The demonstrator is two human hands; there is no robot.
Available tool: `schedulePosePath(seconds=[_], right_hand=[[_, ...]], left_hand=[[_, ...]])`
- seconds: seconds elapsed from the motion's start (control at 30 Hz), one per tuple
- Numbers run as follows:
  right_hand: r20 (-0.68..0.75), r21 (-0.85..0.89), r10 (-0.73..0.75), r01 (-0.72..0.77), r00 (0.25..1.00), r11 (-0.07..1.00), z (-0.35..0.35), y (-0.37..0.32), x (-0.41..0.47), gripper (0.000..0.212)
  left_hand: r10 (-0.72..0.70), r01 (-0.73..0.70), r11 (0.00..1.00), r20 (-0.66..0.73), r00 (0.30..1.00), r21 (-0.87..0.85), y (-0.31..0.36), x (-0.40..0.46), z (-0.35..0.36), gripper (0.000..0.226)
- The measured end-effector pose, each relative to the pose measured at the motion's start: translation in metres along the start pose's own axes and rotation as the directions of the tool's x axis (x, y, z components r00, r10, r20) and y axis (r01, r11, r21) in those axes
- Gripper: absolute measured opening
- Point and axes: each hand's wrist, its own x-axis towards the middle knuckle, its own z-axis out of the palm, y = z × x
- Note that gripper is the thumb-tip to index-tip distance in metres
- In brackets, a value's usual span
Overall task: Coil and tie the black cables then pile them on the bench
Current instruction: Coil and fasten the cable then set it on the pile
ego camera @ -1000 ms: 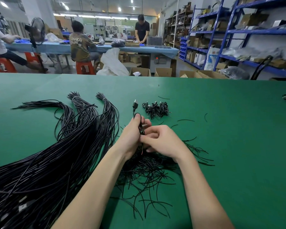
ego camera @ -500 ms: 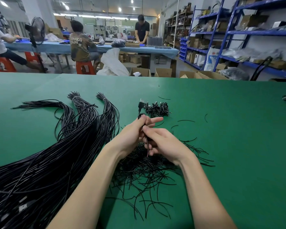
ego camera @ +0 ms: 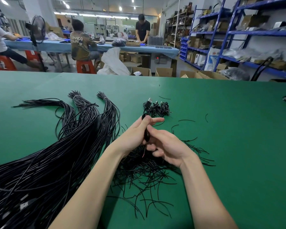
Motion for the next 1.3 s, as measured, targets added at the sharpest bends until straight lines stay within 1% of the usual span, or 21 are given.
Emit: schedulePosePath(seconds=[0.1, 0.2, 0.27, 0.3, 0.37, 0.43, 0.47, 0.53, 0.63, 0.73, 0.83, 0.93, 1.0, 1.07, 1.1, 1.13, 1.17, 1.2, 1.23, 1.27, 1.3], right_hand=[[-0.018, -0.046, -0.006, 0.005, 1.0, 0.999, -0.001, -0.002, 0.0, 0.02], [-0.079, -0.11, -0.015, 0.006, 0.997, 0.994, 0.002, -0.003, 0.001, 0.024], [-0.143, -0.111, -0.024, 0.008, 0.989, 0.994, 0.005, -0.003, 0.003, 0.026], [-0.166, -0.079, -0.022, 0.009, 0.986, 0.997, 0.006, -0.002, 0.005, 0.023], [-0.175, 0.04, -0.009, 0.016, 0.985, 0.999, 0.008, -0.002, 0.007, 0.018], [-0.132, 0.237, 0.013, 0.019, 0.991, 0.971, 0.007, -0.002, 0.007, 0.017], [-0.102, 0.346, 0.02, 0.016, 0.995, 0.938, 0.006, -0.002, 0.007, 0.016], [-0.045, 0.502, 0.01, 0.014, 0.999, 0.865, 0.004, -0.004, 0.007, 0.016], [-0.01, 0.571, -0.01, 0.013, 1.0, 0.821, 0.003, -0.004, 0.006, 0.017], [-0.016, 0.588, -0.002, 0.011, 1.0, 0.809, 0.003, -0.002, 0.007, 0.013], [-0.03, 0.545, 0.03, -0.009, 0.999, 0.838, 0.001, 0.0, 0.007, 0.011], [-0.063, 0.424, 0.087, -0.053, 0.994, 0.904, -0.004, 0.002, 0.007, 0.017], [-0.117, 0.251, 0.131, -0.098, 0.984, 0.963, -0.008, 0.001, 0.007, 0.022], [-0.201, 0.022, 0.161, -0.16, 0.966, 0.987, -0.012, -0.002, 0.003, 0.032], [-0.273, -0.082, 0.141, -0.169, 0.952, 0.982, -0.015, -0.005, 0.001, 0.034], [-0.366, -0.17, 0.078, -0.149, 0.927, 0.974, -0.019, -0.007, 0.0, 0.032], [-0.46, -0.236, -0.023, -0.097, 0.887, 0.967, -0.023, -0.01, -0.001, 0.026], [-0.531, -0.27, -0.135, -0.016, 0.837, 0.963, -0.026, -0.012, -0.002, 0.019], [-0.566, -0.272, -0.222, 0.075, 0.794, 0.959, -0.029, -0.014, -0.003, 0.014], [-0.573, -0.254, -0.275, 0.152, 0.772, 0.955, -0.029, -0.017, -0.003, 0.012], [-0.568, -0.224, -0.298, 0.204, 0.767, 0.953, -0.028, -0.019, -0.002, 0.014]], left_hand=[[0.02, -0.02, 0.999, 0.015, 1.0, 0.034, -0.003, 0.002, 0.0, 0.047], [-0.006, 0.006, 1.0, 0.007, 1.0, -0.023, -0.006, 0.003, 0.001, 0.048], [-0.039, 0.036, 0.994, -0.028, 0.999, -0.106, -0.007, 0.003, 0.003, 0.045], [-0.052, 0.044, 0.988, -0.053, 0.997, -0.149, -0.007, 0.004, 0.004, 0.04], [-0.08, 0.059, 0.964, -0.073, 0.994, -0.258, -0.005, 0.006, 0.004, 0.033], [-0.092, 0.082, 0.897, -0.001, 0.996, -0.434, -0.003, 0.008, 0.004, 0.029], [-0.078, 0.091, 0.865, 0.047, 0.996, -0.494, -0.002, 0.008, 0.003, 0.028], [-0.045, 0.08, 0.853, 0.079, 0.996, -0.516, -0.002, 0.008, 0.001, 0.029], [-0.032, 0.053, 0.858, 0.049, 0.998, -0.51, -0.004, 0.009, 0.001, 0.041], [-0.055, 0.055, 0.849, 0.015, 0.998, -0.526, -0.005, 0.009, 0.004, 0.04], [-0.065, 0.042, 0.856, -0.026, 0.998, -0.515, -0.007, 0.011, 0.005, 0.037], [-0.064, 0.011, 0.884, -0.099, 0.993, -0.467, -0.01, 0.012, 0.008, 0.024], [-0.075, 0.005, 0.907, -0.15, 0.986, -0.422, -0.011, 0.011, 0.01, 0.02], [-0.08, 0.0, 0.932, -0.206, 0.975, -0.362, -0.01, 0.01, 0.008, 0.019], [-0.073, -0.005, 0.943, -0.222, 0.972, -0.333, -0.009, 0.01, 0.005, 0.019], [-0.063, -0.006, 0.952, -0.216, 0.974, -0.307, -0.008, 0.009, 0.003, 0.021], [-0.05, -0.004, 0.961, -0.19, 0.981, -0.277, -0.007, 0.008, 0.002, 0.022], [-0.037, -0.001, 0.97, -0.152, 0.988, -0.241, -0.005, 0.007, 0.002, 0.023], [-0.026, 0.003, 0.979, -0.109, 0.994, -0.206, -0.004, 0.006, 0.003, 0.023], [-0.019, 0.007, 0.985, -0.066, 0.998, -0.174, -0.002, 0.005, 0.004, 0.023], [-0.013, 0.009, 0.99, -0.025, 1.0, -0.143, -0.001, 0.004, 0.006, 0.022]])
